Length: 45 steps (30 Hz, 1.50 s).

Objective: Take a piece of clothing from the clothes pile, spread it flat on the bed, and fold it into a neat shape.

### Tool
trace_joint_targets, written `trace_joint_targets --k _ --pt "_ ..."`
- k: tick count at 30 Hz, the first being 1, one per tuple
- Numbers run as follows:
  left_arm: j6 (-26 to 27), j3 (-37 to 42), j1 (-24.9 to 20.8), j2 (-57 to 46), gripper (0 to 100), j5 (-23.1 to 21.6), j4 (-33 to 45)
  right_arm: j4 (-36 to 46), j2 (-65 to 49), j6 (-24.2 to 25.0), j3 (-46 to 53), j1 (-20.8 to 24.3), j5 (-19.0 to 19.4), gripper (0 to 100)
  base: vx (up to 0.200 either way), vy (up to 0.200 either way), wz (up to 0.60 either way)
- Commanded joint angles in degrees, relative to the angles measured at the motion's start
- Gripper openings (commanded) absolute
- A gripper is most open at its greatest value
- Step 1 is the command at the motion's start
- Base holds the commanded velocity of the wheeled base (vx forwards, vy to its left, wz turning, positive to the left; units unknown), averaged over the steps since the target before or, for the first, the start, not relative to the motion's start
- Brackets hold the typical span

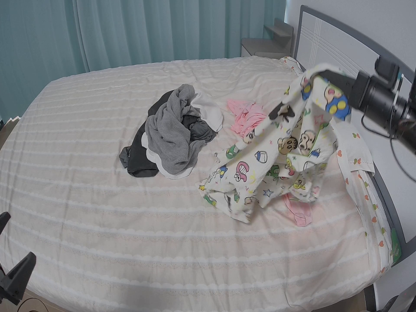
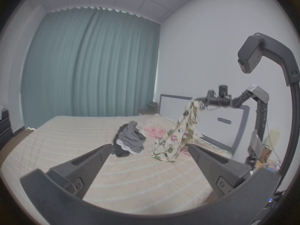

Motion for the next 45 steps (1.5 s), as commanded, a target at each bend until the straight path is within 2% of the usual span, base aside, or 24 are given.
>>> trace_joint_targets --k 1,3,6,9,12,16,18,21,24,26,31,34,38,41,43,45 --pt "2.49 -4.0 -9.69 23.67 100 -7.77 -1.49 14.63 -2.58 4.68 -21.35 5.08 0.5 0 0.0 0.0 0.0" --pt "2.4 -3.64 -15.32 27.19 100 -7.77 -1.49 17.0 -2.14 5.64 -25.04 7.36 0.15 0 0.0 0.0 0.0" --pt "2.49 -3.47 -20.94 30.97 100 -7.77 -1.49 17.7 -1.35 7.31 -28.29 9.91 -0.02 0 0.0 0.0 0.0" --pt "3.02 -3.29 -22.61 33.69 100 -7.86 -1.49 18.41 -0.3 8.37 -30.14 12.02 -1.52 0 0.0 0.0 0.0" --pt "2.49 -3.56 -23.93 36.33 100 -7.86 -2.45 19.02 2.08 8.46 -31.98 15.18 -4.77 0 0.0 0.0 0.0" --pt "2.05 -3.47 -25.25 41.08 100 -7.77 -7.64 18.93 7.0 8.54 -35.85 17.64 -8.2 0 0.0 0.0 0.0" --pt "1.09 -3.56 -25.86 43.71 100 -7.15 -10.8 18.93 10.69 8.54 -39.8 18.35 -11.27 0 0.0 0.0 0.0" --pt "-2.52 -3.73 -27.71 47.23 100 -2.67 -16.95 19.11 14.73 8.54 -45.43 20.37 -15.49 0 0.0 0.0 0.0" --pt "-7.26 -3.64 -30.7 49.69 100 0.84 -22.67 19.29 16.32 8.54 -47.27 21.6 -17.25 0 0.0 0.0 0.0" --pt "-12.1 -3.64 -34.39 52.59 100 4.45 -27.76 20.08 16.75 8.63 -47.63 21.86 -18.57 0 0.0 0.0 0.0" --pt "-12.98 -4.0 -36.15 56.54 100 7.17 -31.02 21.22 16.23 10.04 -47.71 22.74 -19.89 0 0.0 0.0 0.0" --pt "-15.17 -4.17 -37.11 59.62 100 9.19 -36.73 23.33 15.61 10.48 -47.71 24.41 -20.33 0 0.0 0.0 0.0" --pt "-20.71 -4.17 -42.74 63.14 100 10.86 -44.29 24.21 15.79 10.57 -47.89 25.99 -20.33 0 0.0 0.0 0.0" --pt "-21.5 -4.08 -44.76 66.04 100 12.8 -46.4 24.21 16.14 10.65 -47.8 26.7 -20.33 0 0.0 0.0 0.0" --pt "-21.33 -4.7 -44.76 68.32 100 14.38 -46.66 24.21 16.14 10.92 -47.8 26.87 -20.33 0 0.0 0.0 0.0" --pt "-21.15 -7.51 -44.76 73.33 100 19.04 -46.75 24.3 16.05 11.27 -47.8 27.49 -20.41 0 0.0 0.0 0.0"
